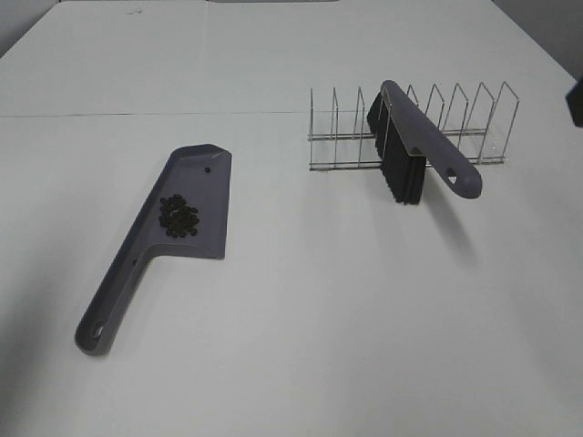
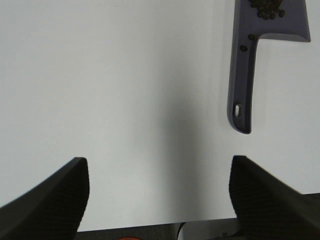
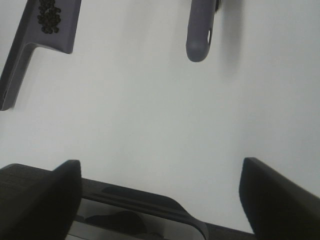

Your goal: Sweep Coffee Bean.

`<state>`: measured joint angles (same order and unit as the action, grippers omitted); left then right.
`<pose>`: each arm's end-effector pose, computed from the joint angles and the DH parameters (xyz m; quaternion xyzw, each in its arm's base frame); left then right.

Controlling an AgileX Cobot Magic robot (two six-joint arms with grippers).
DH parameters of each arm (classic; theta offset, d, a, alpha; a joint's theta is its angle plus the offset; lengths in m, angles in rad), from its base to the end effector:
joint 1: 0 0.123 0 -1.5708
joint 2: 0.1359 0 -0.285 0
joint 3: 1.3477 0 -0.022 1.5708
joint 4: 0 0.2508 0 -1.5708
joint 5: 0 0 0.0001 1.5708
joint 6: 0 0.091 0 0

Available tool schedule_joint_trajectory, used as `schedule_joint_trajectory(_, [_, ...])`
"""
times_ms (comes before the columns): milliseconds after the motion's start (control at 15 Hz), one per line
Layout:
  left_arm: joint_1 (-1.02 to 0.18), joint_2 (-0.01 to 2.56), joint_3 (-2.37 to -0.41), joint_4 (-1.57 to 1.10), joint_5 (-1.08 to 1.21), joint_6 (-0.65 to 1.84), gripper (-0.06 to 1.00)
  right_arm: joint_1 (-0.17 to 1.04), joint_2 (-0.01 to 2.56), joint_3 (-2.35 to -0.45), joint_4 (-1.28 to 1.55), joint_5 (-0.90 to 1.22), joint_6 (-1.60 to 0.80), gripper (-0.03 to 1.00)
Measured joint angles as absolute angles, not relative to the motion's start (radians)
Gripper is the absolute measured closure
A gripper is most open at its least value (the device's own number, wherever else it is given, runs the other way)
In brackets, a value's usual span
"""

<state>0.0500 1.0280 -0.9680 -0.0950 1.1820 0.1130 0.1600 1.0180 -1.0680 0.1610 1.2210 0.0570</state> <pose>0.1742 0.0007 0.3306 0.0222 0.9771 -0.0298 0.2094 0.1680 0.0410 0.3603 -0.0413 0.9665 0.1055 0.2302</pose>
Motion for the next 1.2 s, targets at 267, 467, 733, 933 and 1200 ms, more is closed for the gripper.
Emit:
schedule_joint_trajectory(267, [0.05,0.739,-0.873,-0.07,1.147,0.113,0.24,0.16,0.735,-0.847,0.038,1.223,0.069,0.21])
schedule_joint_trajectory(467, [0.05,0.595,-0.803,-0.061,1.143,0.108,0.24,0.16,0.54,-0.734,-0.048,1.225,0.086,0.21])
schedule_joint_trajectory(733, [0.05,0.401,-0.697,-0.061,1.143,0.088,0.24,0.16,0.286,-0.653,-0.139,1.226,0.096,0.21])
schedule_joint_trajectory(933, [0.05,0.242,-0.623,-0.068,1.145,0.077,0.24,0.16,0.136,-0.624,-0.154,1.224,0.081,0.21])
schedule_joint_trajectory(1200, [0.05,0.026,-0.559,-0.072,1.16,0.074,0.24,0.16,-0.005,-0.559,-0.141,1.227,0.052,0.22])
